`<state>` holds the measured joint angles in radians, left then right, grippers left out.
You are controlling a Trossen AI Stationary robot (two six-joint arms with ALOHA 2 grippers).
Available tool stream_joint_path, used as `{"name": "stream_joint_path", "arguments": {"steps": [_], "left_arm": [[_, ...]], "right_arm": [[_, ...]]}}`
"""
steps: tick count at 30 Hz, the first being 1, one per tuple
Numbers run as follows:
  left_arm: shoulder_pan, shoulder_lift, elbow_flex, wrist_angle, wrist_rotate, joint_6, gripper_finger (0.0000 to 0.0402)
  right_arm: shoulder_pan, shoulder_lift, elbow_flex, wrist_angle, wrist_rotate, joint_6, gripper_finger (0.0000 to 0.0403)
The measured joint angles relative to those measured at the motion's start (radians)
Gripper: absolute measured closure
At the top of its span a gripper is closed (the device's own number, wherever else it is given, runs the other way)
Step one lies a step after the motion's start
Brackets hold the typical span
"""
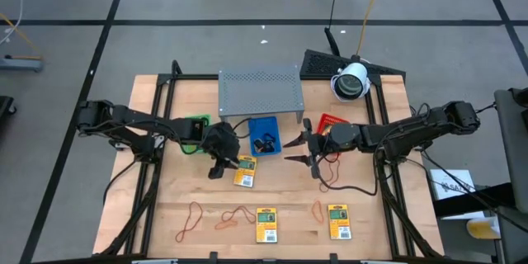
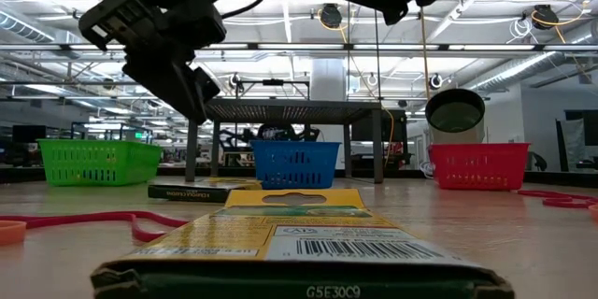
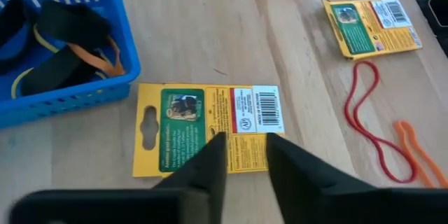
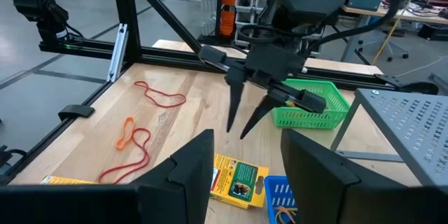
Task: Pick & Place Office Desk Supplies
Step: Put the crayon pack into the orange bin
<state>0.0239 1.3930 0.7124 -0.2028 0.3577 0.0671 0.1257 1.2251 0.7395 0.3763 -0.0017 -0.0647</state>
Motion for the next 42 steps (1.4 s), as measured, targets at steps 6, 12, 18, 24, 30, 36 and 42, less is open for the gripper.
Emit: {"name": "stream_joint_path", "arguments": {"steps": [6, 12, 18, 24, 30, 36, 42], "left_arm": [[-0.009, 0.002, 0.000, -0.001, -0.127, -0.009, 0.0196], [-0.027, 0.081, 0.001, 0.000, -0.168, -0.018, 0.0156], [-0.062, 0.171, 0.001, 0.023, -0.170, -0.083, 0.0227], [-0.083, 0.179, 0.001, 0.046, -0.184, -0.108, 0.0366], [-0.083, 0.179, 0.001, 0.058, -0.185, -0.129, 0.0389], [-0.102, 0.179, 0.001, 0.106, -0.186, -0.157, 0.0397], [-0.148, 0.179, 0.001, 0.100, -0.203, -0.194, 0.0399]], "right_arm": [[0.000, 0.000, 0.000, 0.000, 0.000, 0.000, 0.0248], [0.000, 0.000, 0.000, 0.000, 0.000, 0.000, 0.0248], [0.000, 0.000, 0.000, 0.000, 0.000, 0.000, 0.0248], [0.000, 0.000, 0.000, 0.000, 0.000, -0.002, 0.0248], [0.000, 0.000, 0.000, 0.000, 0.004, -0.003, 0.0248], [0.000, 0.000, 0.000, 0.000, 0.004, -0.003, 0.0248], [0.000, 0.000, 0.000, 0.000, 0.004, -0.003, 0.0248]]}}
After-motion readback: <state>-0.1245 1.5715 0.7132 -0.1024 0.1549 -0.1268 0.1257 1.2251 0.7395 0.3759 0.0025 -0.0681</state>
